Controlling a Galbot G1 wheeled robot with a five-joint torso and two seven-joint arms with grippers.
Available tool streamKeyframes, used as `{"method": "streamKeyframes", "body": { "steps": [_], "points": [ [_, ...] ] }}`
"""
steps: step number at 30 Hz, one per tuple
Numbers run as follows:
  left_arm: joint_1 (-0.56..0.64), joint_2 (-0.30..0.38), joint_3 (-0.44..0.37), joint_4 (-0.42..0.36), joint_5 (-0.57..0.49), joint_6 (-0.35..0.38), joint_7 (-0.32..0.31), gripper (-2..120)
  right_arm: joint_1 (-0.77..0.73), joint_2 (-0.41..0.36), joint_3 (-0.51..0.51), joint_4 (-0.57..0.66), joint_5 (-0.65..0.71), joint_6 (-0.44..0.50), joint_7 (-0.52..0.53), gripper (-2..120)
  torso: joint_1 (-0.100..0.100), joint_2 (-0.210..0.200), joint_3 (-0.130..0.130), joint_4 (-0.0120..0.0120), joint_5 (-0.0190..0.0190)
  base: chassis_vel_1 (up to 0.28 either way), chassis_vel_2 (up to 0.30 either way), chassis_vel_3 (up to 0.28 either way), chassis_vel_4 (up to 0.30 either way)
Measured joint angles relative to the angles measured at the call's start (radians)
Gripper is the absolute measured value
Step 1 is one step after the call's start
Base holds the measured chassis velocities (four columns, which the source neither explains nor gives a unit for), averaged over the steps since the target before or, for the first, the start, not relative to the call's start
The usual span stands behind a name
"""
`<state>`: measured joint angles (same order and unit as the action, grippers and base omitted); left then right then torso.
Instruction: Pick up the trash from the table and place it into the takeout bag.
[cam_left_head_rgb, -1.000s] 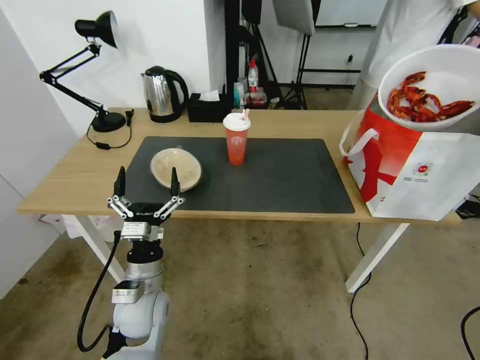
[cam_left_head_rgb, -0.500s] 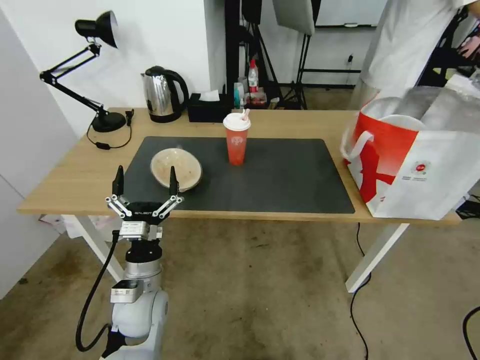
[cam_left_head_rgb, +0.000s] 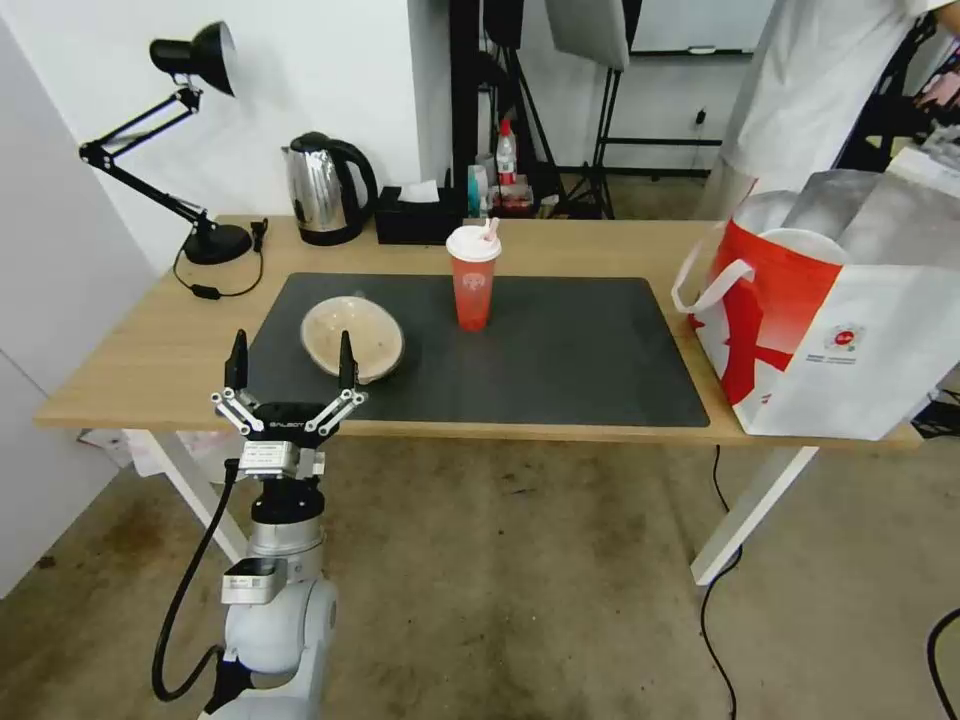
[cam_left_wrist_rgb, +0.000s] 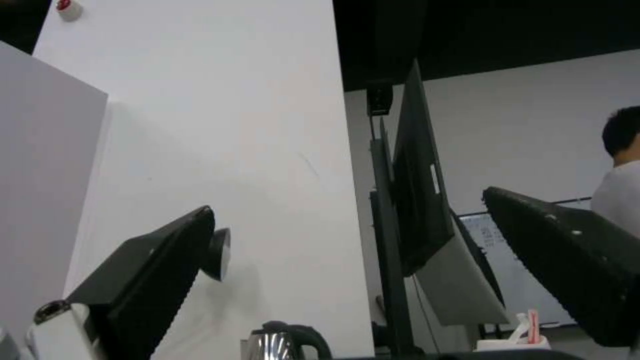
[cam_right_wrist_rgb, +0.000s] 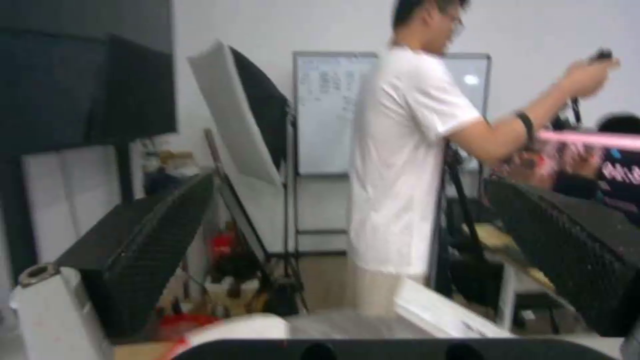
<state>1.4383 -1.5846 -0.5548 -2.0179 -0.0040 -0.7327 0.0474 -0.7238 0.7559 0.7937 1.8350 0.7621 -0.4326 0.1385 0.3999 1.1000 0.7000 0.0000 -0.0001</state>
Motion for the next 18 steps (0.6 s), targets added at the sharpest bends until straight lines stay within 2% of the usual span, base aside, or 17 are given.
{"method": "streamKeyframes", "body": {
  "steps": [18],
  "points": [
    [0.005, -0.002, -0.004, -0.007, 0.0, 0.002, 0.0, 100, -0.061, -0.055, 0.001, 0.373, 0.158, 0.034, -0.038, 100, 0.0, 0.0, 0.0, 0.0, -0.0003, 0.0, 0.0, 0.0, 0.0]
  ]
}}
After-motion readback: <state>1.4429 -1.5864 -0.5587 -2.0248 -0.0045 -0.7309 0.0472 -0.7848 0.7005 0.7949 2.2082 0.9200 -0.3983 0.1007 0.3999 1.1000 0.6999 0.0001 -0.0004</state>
